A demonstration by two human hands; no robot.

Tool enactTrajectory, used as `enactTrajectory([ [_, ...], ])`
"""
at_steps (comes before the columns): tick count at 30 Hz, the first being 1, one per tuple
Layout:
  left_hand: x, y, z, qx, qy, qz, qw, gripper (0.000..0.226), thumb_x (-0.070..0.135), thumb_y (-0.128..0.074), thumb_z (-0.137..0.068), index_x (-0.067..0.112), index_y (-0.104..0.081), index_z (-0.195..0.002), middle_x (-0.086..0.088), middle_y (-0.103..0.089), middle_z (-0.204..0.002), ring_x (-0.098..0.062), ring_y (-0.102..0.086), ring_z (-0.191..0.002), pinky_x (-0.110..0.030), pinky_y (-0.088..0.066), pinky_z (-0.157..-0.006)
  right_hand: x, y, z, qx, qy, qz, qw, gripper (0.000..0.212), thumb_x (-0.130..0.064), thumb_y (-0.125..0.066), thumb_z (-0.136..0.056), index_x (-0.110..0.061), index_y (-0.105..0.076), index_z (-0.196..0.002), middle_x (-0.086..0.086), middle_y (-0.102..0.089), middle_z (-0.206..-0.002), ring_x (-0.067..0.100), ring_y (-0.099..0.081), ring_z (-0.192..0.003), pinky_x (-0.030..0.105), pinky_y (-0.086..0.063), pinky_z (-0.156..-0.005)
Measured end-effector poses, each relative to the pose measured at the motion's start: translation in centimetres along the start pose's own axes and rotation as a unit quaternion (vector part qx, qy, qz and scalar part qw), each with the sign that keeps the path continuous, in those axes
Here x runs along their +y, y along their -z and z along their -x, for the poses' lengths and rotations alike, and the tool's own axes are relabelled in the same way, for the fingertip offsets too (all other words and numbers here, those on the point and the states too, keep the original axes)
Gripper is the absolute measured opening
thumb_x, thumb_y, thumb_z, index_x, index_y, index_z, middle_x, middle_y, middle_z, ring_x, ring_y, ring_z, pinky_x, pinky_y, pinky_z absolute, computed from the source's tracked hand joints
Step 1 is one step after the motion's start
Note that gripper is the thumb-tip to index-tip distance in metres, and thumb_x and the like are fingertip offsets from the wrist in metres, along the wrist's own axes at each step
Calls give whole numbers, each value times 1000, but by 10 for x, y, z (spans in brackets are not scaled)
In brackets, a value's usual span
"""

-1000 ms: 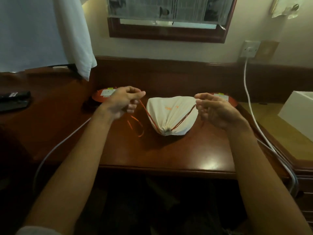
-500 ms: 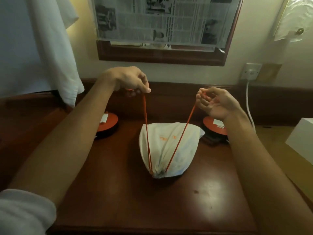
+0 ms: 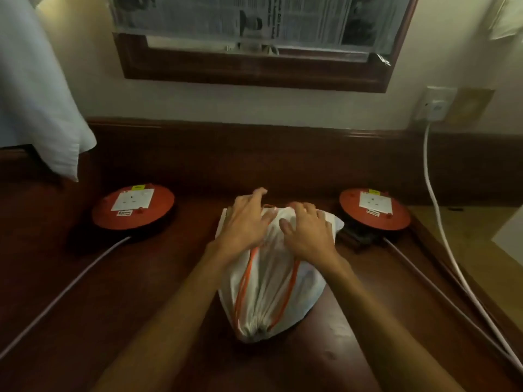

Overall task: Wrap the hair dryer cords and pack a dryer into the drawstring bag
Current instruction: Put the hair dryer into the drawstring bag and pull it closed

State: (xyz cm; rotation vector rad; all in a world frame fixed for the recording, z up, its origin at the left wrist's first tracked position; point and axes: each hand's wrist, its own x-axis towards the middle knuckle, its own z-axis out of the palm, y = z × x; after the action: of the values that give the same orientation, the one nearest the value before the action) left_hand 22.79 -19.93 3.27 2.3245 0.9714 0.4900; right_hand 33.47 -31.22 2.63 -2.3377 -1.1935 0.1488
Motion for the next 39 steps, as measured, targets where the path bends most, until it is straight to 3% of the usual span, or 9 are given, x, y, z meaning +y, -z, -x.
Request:
enactTrajectory([
  [4, -28, -37, 32, -10, -36, -178, 983, 64, 53, -20, -107, 20, -13, -162, -8, -8, -171, -21, 2, -157, -42, 4, -126, 21, -44, 13, -27, 7, 89, 996, 61, -50, -23, -107, -22, -16, -161, 3, 6, -171, 31, 16, -156, 55, 4, -124],
  [9, -36, -46, 30, 24, -39, -211, 976, 67, 53, -13, -106, 17, -13, -162, -9, -8, -171, -21, 2, -158, -42, 5, -127, 30, -57, 5, -38, 19, 52, 998, 62, -47, -21, -108, -26, -2, -162, -4, 21, -168, 22, 32, -151, 50, 14, -123],
  [13, -38, -50, 33, 39, -28, -201, 978, 66, 51, -12, -107, 18, -5, -163, -8, -6, -171, -21, 3, -158, -41, 7, -126, 32, -53, -5, -67, 38, 42, 996, 62, -48, -20, -108, -27, 1, -162, -6, 23, -167, 20, 32, -150, 48, 16, -122],
  [16, -28, -43, 26, 46, -21, -62, 997, 61, 47, -19, -108, 22, -8, -163, -4, -12, -171, -17, -1, -157, -37, 6, -125, 31, -36, -12, -90, 44, -39, 994, 63, -49, -25, -108, -26, -3, -162, -3, 15, -170, 19, 25, -153, 49, 13, -125],
  [19, -30, -25, 34, 113, -14, 81, 990, 56, 44, -27, -109, 23, -25, -161, 1, -18, -169, -12, -4, -156, -29, 1, -122, 35, -21, 7, -16, 25, -153, 988, 64, -51, -34, -106, -27, -14, -162, -1, -2, -171, 15, 12, -156, 44, 8, -126],
  [21, -40, -19, 49, 126, -9, 62, 990, 60, 50, -27, -105, 24, -28, -159, 2, -14, -170, -11, -1, -156, -28, 4, -122, 41, -26, 30, 19, 4, -150, 988, 65, -53, -39, -105, -27, -18, -161, -2, -5, -170, 17, 9, -157, 43, 6, -124],
  [24, -57, -31, 70, 34, 7, -11, 999, 64, 53, -25, -106, 28, -10, -163, 5, 11, -170, -8, 19, -153, -33, 12, -125, 46, -48, 50, -23, -17, -189, 982, 66, -48, -43, -104, -30, -16, -161, -3, -2, -171, 20, 5, -157, 51, -5, -127],
  [27, -70, -43, 69, 16, -6, -27, 1000, 67, 56, -24, -106, 33, 3, -162, 9, 27, -166, -6, 31, -149, -34, 15, -123, 43, -59, 40, -24, -12, -215, 976, 66, -40, -46, -105, -30, -13, -161, -5, 2, -171, 17, 0, -157, 46, -13, -125],
  [39, -97, -24, -1, 42, 26, -35, 998, 67, 50, -31, -106, 28, -4, -163, 4, 19, -169, -11, 23, -152, -37, 7, -126, 15, -86, -49, -33, 6, -201, 979, 65, -33, -42, -106, -18, -13, -162, 4, 2, -171, 21, 2, -158, 44, -12, -126],
])
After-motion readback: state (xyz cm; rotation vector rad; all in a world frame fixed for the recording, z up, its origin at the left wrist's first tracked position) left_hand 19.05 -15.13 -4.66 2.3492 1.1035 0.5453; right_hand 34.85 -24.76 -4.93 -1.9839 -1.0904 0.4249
